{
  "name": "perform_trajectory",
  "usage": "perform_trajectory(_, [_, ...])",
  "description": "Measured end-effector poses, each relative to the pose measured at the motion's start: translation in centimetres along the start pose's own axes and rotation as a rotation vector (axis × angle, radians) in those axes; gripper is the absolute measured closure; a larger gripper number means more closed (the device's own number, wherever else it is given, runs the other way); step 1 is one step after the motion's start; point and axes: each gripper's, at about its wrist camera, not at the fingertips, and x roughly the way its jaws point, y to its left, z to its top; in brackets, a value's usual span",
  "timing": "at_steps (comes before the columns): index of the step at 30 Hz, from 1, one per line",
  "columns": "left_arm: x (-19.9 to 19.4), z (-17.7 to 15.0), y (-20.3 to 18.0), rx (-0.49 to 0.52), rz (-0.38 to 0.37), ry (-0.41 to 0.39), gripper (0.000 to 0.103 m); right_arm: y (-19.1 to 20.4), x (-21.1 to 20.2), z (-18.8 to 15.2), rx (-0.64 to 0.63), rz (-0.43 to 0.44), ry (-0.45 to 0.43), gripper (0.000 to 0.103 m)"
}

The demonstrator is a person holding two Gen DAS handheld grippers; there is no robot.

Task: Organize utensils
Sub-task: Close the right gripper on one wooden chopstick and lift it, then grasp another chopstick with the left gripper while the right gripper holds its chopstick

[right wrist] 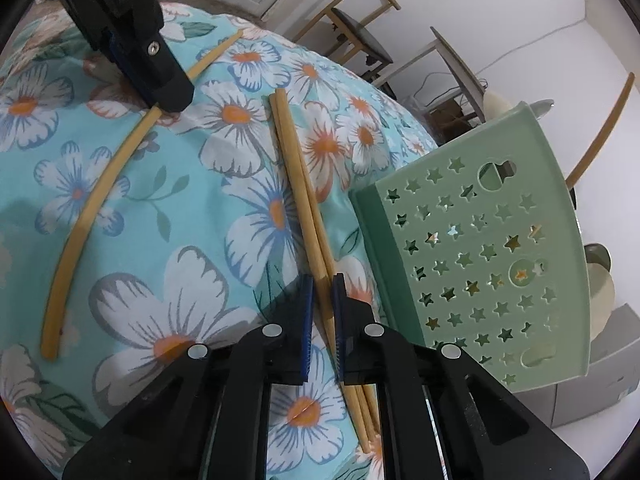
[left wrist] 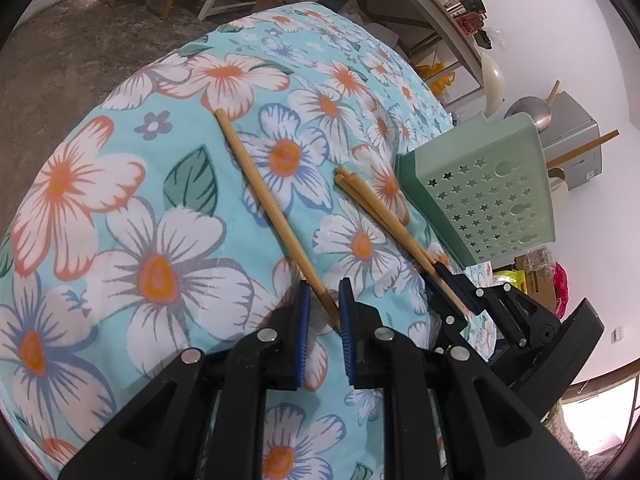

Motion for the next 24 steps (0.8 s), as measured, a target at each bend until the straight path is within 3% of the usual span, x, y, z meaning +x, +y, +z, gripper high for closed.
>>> perform_trajectory(9, [0.1, 0.0, 0.0, -0.003, 0.002, 0.001, 0.089, -1.0, -2.2, -0.4, 0.087, 0.042, 0.017, 0.098])
perform_trajectory(19, [0.1, 0.0, 0.1, -0.004, 0.002, 0.005, 0.089, -6.0, -5.1, -4.4, 0.497, 0.356, 0.116, 0.098])
perform_trajectory(24, [0.0, 0.1, -0.7, 0.033, 0.027, 0.005, 0.089, -6.9, -5.7, -8.1, 0.656, 0.406, 0.187, 0.098])
